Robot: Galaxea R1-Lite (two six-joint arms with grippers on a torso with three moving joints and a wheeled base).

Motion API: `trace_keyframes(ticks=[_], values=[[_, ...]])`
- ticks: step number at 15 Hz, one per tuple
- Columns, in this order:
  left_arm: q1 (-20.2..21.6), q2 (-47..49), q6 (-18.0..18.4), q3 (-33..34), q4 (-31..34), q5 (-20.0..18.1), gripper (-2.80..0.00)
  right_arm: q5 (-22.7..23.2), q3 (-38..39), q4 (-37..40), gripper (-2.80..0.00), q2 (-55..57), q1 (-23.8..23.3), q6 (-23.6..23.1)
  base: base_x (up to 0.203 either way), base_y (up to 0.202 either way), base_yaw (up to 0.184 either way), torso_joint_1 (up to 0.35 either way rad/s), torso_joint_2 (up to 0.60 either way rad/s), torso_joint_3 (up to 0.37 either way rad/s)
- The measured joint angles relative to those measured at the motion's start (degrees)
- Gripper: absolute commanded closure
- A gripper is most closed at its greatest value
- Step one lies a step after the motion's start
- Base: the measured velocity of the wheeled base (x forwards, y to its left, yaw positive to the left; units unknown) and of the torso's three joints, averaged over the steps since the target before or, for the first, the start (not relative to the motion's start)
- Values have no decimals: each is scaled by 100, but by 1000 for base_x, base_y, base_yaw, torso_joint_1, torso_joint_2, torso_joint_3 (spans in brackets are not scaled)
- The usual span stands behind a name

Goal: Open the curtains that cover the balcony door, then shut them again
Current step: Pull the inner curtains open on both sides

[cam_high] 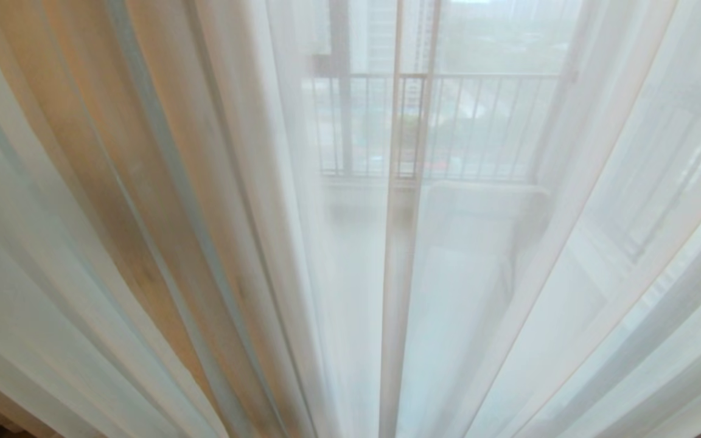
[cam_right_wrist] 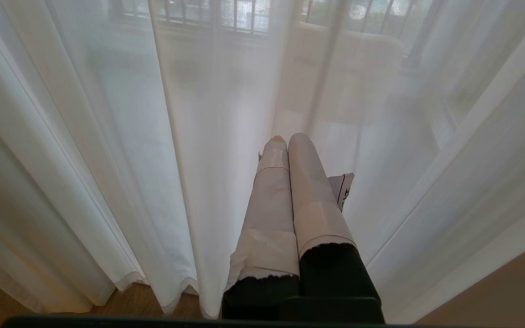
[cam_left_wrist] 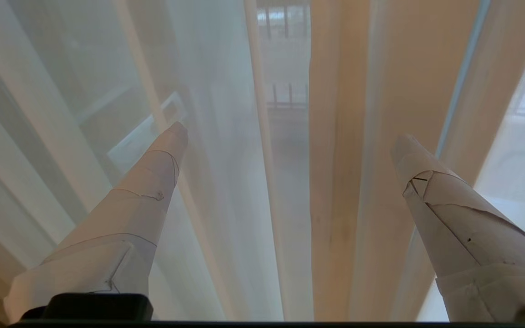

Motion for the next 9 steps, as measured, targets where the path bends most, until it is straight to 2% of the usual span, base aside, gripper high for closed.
trace_keyframes(ticks=[5, 9], values=[[-13, 942, -43, -253, -1039, -44, -280, 0, 0, 2, 0, 0, 0, 4, 0, 0, 0, 0, 0, 0], [-31, 1668, -226, -703, -1417, -65, -280, 2, 0, 3, 0, 0, 0, 0, 0, 0, 0, 0, 0, 0]])
